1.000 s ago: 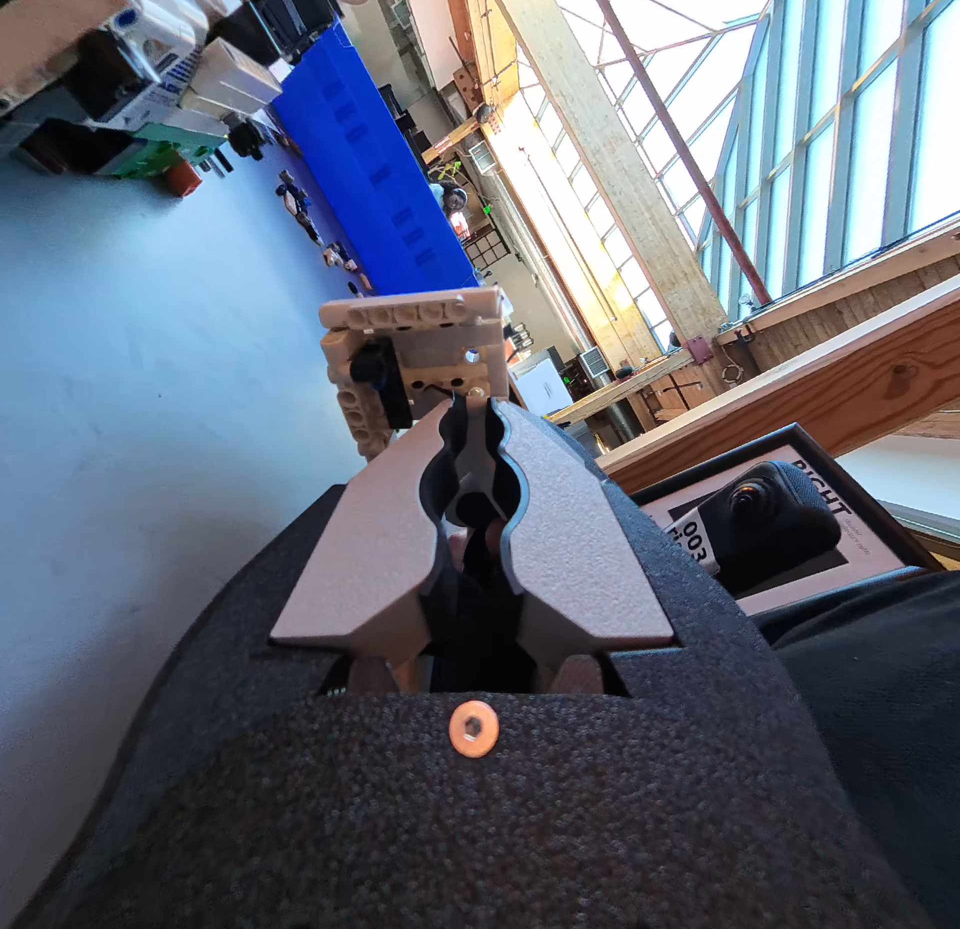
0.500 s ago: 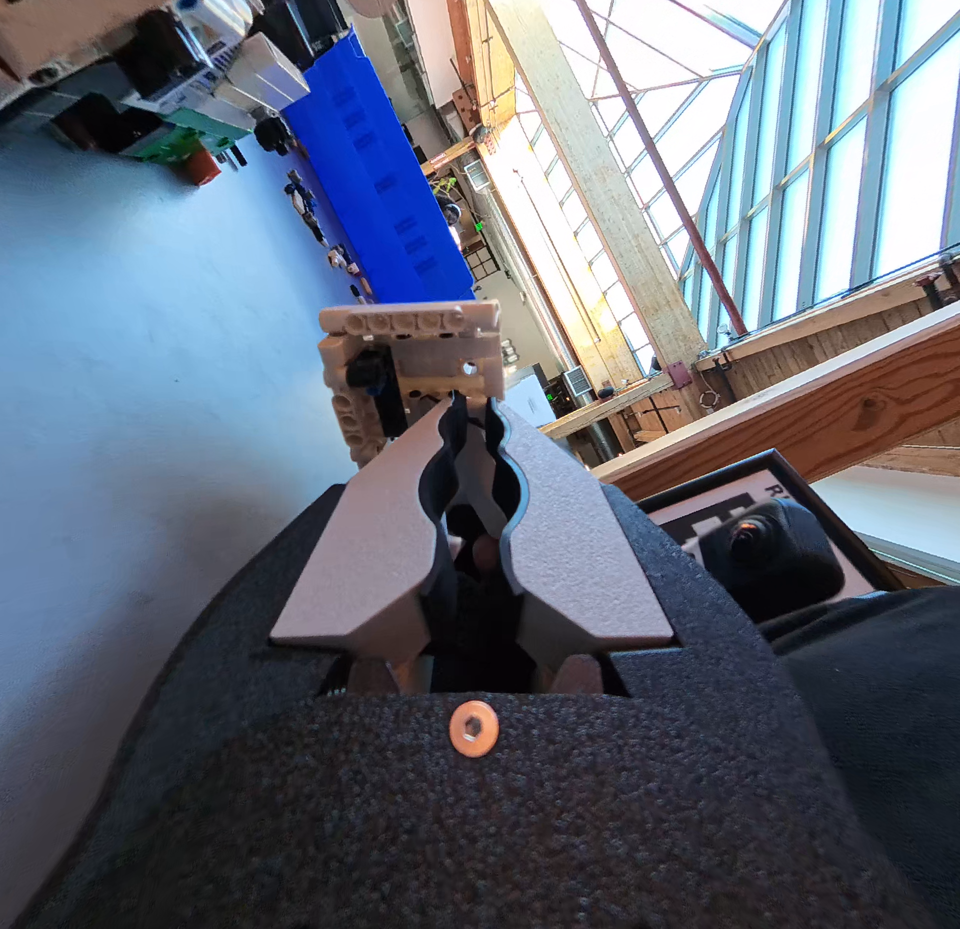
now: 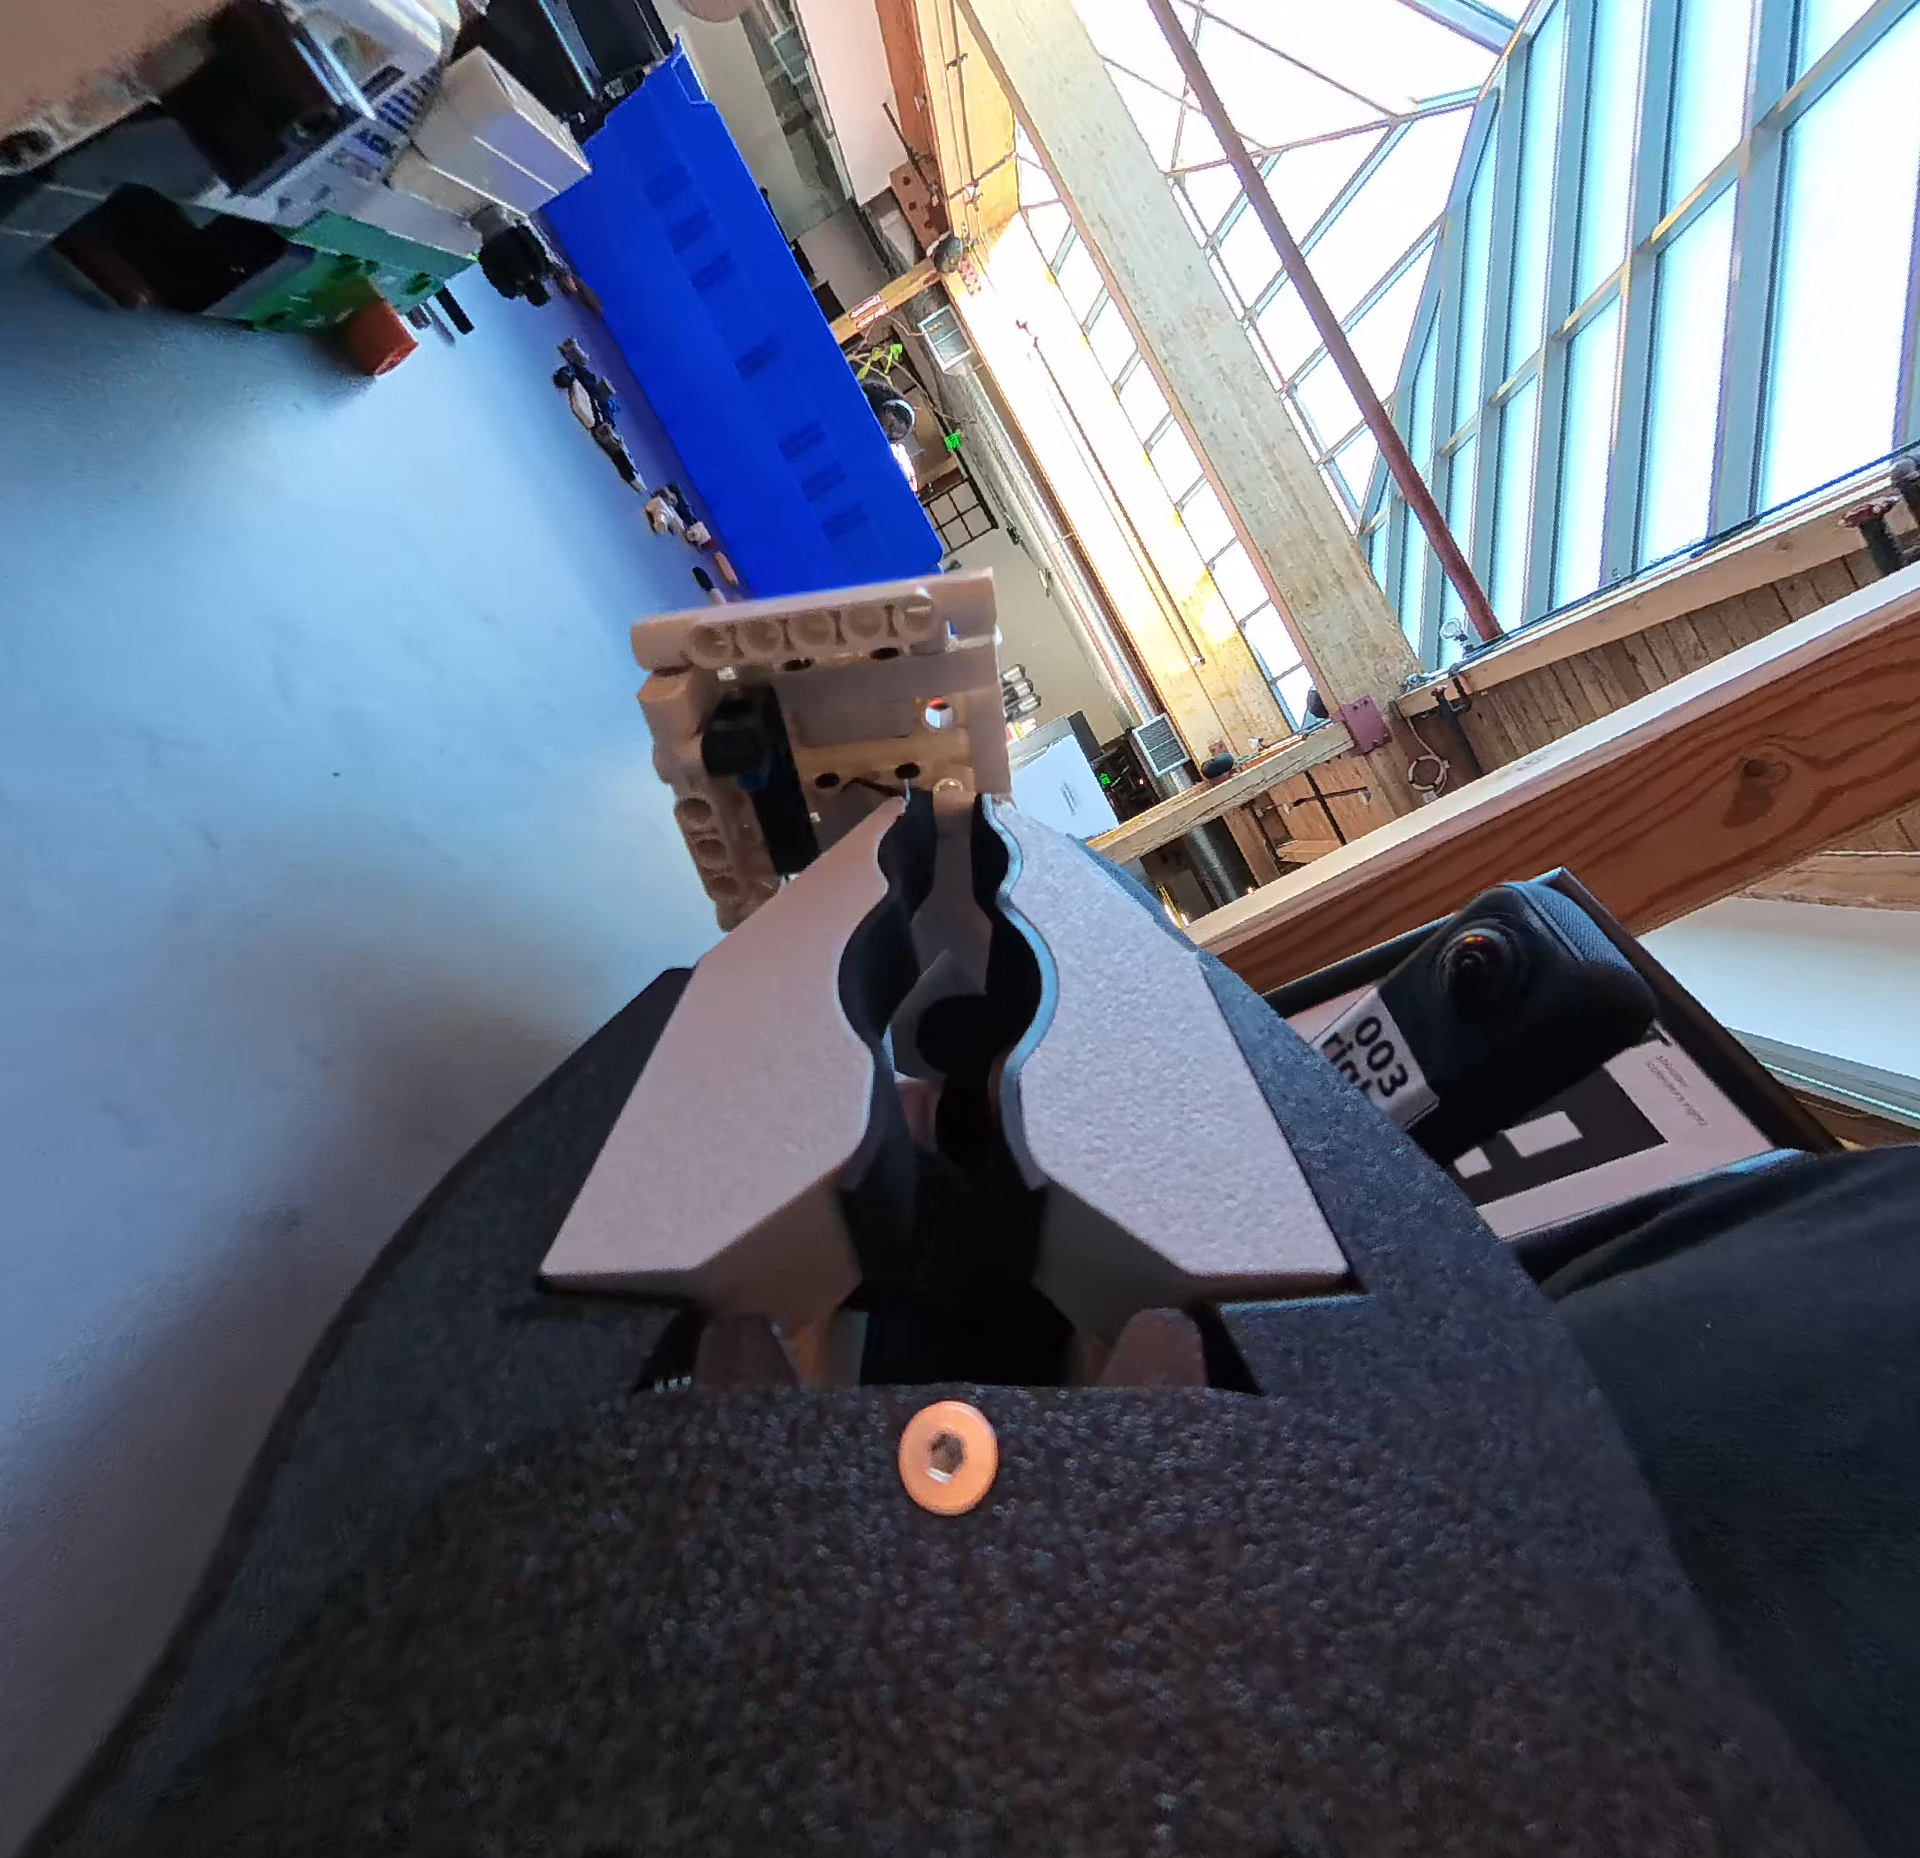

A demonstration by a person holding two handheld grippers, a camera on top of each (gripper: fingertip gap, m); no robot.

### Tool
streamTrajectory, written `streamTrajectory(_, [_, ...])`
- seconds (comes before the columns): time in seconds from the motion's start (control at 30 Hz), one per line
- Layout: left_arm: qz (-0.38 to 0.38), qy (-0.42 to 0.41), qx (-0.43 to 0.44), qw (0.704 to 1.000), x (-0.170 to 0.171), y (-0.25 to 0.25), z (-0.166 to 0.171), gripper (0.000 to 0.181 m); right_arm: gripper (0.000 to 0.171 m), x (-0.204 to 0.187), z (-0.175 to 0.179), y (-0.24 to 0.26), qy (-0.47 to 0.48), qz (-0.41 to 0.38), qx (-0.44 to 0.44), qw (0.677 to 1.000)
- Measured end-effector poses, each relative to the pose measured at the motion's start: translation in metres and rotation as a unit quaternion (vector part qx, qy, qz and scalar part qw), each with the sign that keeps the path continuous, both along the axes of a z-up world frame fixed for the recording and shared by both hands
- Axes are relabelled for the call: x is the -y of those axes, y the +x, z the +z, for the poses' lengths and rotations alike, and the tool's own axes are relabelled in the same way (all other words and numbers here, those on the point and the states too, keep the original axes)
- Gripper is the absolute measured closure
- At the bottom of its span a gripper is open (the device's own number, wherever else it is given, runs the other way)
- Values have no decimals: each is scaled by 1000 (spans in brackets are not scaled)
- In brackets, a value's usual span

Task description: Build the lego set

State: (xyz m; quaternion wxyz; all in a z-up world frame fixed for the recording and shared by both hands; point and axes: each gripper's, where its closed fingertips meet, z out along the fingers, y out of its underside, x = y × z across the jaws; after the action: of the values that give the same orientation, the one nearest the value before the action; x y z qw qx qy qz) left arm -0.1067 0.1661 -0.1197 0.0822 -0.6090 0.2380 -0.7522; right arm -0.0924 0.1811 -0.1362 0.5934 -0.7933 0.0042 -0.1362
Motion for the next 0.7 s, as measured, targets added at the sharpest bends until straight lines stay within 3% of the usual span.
streamTrajectory(0.43, [-3, 1, -7, 1000, 1, 1, -2, 175, 161, 6, -4, -4, -22, 17, -45, 999])
streamTrajectory(0.7, [-21, 1, -61, 998, 5, 3, -21, 175, 164, 11, -26, -2, -102, 24, -109, 988])
